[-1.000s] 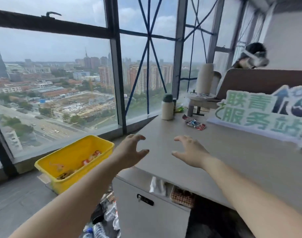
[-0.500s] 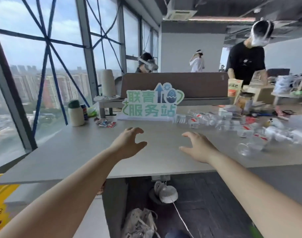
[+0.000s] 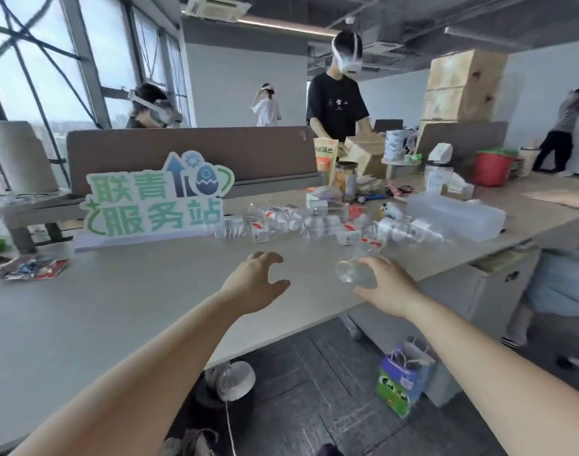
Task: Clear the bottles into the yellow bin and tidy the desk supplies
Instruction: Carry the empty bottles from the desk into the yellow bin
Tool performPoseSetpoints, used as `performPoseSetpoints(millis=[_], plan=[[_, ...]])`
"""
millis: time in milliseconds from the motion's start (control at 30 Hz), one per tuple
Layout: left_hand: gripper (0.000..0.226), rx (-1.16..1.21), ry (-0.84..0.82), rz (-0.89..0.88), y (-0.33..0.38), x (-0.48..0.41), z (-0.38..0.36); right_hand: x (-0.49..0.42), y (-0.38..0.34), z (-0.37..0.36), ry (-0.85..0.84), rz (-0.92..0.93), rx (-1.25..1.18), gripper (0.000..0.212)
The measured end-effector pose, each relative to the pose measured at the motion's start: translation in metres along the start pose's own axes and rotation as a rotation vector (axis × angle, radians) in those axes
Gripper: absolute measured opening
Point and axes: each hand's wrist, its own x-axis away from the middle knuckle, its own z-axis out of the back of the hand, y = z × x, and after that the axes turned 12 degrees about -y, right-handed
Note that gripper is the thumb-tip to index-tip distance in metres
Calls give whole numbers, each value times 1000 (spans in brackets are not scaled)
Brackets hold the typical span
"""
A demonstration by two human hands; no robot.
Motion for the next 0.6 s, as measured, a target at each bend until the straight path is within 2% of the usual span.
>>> performPoseSetpoints(millis=[100,233,433,600], plan=[[54,-3,-14,-12,0,-45,-11,-31,24,2,-21,-18,6,70],[60,-13,-7,-35,-3,-111,-25,-83,52,5,-56,67,20,91],[78,-105,-13,-17,-3,-200,-43,-133,83,5,-218,108,173,109],[84,-231,-41,8,0,-251,-52,-141,94,-1,-211,137,214,111]])
